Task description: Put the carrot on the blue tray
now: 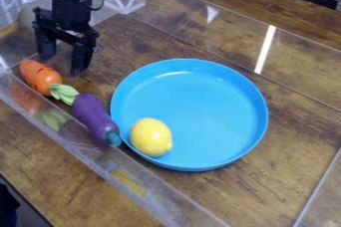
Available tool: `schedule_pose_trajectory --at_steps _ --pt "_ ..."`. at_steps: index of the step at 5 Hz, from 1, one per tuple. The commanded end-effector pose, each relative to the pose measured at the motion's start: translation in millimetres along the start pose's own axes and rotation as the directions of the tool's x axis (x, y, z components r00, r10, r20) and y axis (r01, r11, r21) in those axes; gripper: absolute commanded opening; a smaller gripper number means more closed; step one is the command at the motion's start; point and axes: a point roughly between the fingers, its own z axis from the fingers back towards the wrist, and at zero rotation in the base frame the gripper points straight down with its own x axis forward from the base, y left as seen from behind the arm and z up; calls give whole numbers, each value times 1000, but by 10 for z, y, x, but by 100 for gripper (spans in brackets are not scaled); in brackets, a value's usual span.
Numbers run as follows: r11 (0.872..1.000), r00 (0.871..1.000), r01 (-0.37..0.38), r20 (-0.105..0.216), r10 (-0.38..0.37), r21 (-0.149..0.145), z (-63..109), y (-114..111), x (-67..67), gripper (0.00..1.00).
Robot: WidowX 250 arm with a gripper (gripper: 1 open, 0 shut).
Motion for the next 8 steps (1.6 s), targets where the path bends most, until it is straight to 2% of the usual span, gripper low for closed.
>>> schedule_pose_trajectory --at_steps 1,2,3,4,5,7,8 --pt "998 995 -59 79 59 -5 228 49 38 100" --pt "993 991 -111 71 113 -29 151 65 30 100" --pt "979 979 -194 56 197 -59 114 108 15 100" --pt "958 960 -275 38 279 -82 77 101 -18 100" --pt "926 930 -364 16 368 -98 18 98 -53 100" --pt "876 882 -469 -11 471 -114 -53 109 -236 100" --pt "870 877 -479 -16 480 -115 -37 91 -145 100"
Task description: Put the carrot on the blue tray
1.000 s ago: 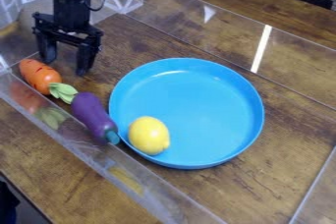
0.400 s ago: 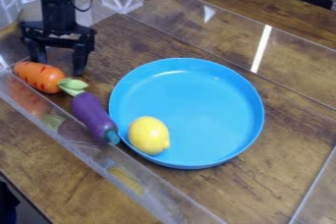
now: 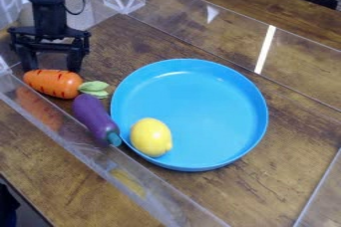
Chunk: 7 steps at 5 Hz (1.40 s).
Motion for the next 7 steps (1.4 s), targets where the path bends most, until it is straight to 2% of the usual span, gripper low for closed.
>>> schedule_pose_trajectory --at_steps 1,3,4,6,7 --pt "1000 999 -26 31 26 -11 106 -49 113 100" --pt "990 991 -134 15 134 -39 106 -188 14 100" --pt "979 980 -197 2 197 -60 112 -265 -28 100" --pt "927 933 -359 -35 357 -114 173 -431 -100 100" --pt "884 895 -445 -58 442 -140 253 -370 2 100"
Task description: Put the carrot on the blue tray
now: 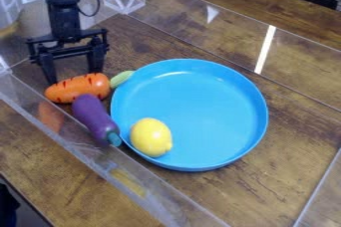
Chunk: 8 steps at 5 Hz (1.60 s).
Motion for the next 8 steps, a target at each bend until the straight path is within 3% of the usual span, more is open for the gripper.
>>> schedule_pose_trajectory --at_steps 1,2,4,7,8 --pt "992 993 -105 38 108 -66 242 19 185 100" --pt "978 980 -190 35 194 -88 127 2 198 100" --pt "939 950 -307 5 311 -154 226 -50 179 100" --pt "955 964 -257 34 265 -151 182 58 200 100" --pt "945 954 -287 39 296 -157 184 107 216 100"
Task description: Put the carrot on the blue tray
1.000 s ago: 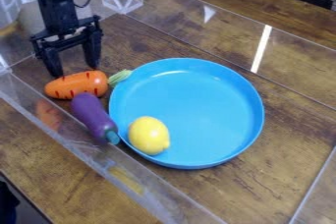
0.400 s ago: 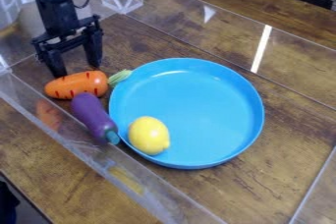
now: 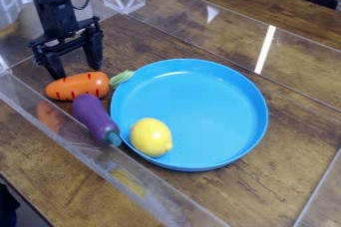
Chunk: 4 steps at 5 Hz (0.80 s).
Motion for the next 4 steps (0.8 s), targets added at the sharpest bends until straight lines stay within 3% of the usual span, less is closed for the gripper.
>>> schedule_pose_trajectory --at_steps 1,4 --pt "998 998 -41 52 44 -56 226 43 96 100" --pt "987 988 -136 64 141 -82 242 99 183 100"
